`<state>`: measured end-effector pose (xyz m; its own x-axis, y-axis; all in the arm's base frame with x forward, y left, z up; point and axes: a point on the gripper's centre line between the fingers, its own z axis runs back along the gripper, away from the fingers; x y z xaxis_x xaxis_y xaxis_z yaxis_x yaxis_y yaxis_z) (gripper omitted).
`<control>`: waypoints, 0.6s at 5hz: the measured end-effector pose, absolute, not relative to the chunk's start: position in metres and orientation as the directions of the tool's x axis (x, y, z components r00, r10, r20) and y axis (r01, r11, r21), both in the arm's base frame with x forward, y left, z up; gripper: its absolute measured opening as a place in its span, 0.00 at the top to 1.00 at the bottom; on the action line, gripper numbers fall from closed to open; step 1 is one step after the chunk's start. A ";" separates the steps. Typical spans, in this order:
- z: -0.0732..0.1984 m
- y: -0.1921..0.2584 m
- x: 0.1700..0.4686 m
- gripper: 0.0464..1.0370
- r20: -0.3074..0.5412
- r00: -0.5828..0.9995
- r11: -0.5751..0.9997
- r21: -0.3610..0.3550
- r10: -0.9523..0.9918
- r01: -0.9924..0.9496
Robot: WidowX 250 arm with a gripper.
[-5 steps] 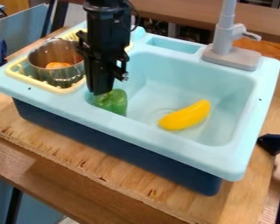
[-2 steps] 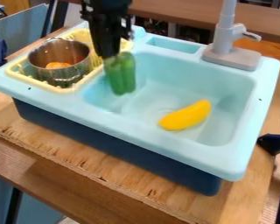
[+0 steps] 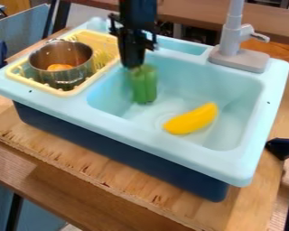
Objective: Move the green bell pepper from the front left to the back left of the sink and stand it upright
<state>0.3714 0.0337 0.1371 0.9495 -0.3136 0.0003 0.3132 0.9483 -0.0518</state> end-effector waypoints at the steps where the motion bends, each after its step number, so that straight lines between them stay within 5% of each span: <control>1: 0.135 0.032 0.392 0.98 0.009 0.948 0.947 -0.056 -0.317 0.317; 3: 0.137 0.035 0.406 0.98 -0.036 0.942 0.943 -0.016 -0.333 0.332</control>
<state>0.4064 0.0350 0.1366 0.9424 -0.3326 -0.0363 0.3322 0.9431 -0.0164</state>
